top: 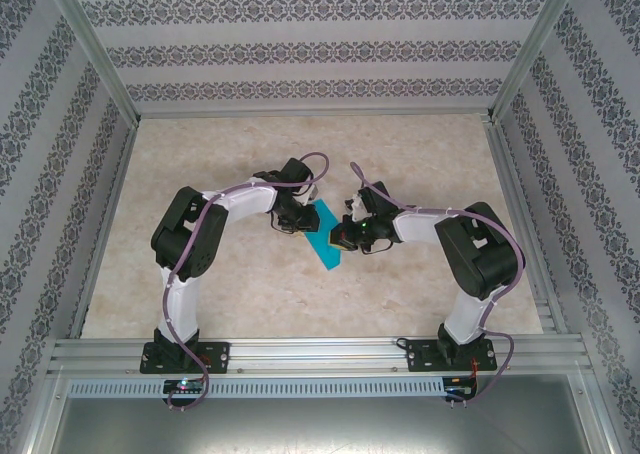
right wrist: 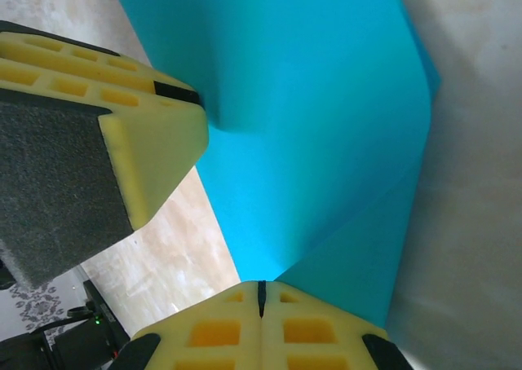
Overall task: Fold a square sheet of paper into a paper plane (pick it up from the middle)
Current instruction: Third fold the triangle at the center of the table.
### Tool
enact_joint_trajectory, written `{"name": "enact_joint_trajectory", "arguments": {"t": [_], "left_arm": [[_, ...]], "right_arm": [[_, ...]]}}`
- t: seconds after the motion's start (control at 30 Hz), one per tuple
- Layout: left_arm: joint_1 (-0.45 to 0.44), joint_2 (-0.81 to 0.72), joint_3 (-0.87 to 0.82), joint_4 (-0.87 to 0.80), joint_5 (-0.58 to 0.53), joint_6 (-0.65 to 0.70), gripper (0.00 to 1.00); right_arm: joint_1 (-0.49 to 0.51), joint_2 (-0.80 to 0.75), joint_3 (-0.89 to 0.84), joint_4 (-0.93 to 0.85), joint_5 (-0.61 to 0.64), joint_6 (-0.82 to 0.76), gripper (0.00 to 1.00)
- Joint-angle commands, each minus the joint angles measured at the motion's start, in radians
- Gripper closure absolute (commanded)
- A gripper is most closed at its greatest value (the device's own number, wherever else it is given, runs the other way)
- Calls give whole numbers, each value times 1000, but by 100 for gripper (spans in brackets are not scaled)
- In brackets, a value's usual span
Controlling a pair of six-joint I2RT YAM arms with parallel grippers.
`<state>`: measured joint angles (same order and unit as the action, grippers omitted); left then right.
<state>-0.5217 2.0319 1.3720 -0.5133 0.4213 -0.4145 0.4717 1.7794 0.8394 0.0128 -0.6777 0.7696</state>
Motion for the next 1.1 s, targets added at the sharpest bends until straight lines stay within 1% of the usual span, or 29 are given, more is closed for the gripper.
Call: {"name": "enact_joint_trajectory", "arguments": {"t": [0.0, 0.33, 1.07], "left_arm": [[8, 17, -10, -21, 7, 15, 76], [9, 7, -34, -11, 12, 15, 76], [38, -22, -87, 39, 68, -7, 76]], "right_arm": [[15, 14, 34, 36, 3, 29, 99], [32, 47, 61, 56, 1, 60, 99], [65, 120, 103, 90, 21, 98, 99]]}}
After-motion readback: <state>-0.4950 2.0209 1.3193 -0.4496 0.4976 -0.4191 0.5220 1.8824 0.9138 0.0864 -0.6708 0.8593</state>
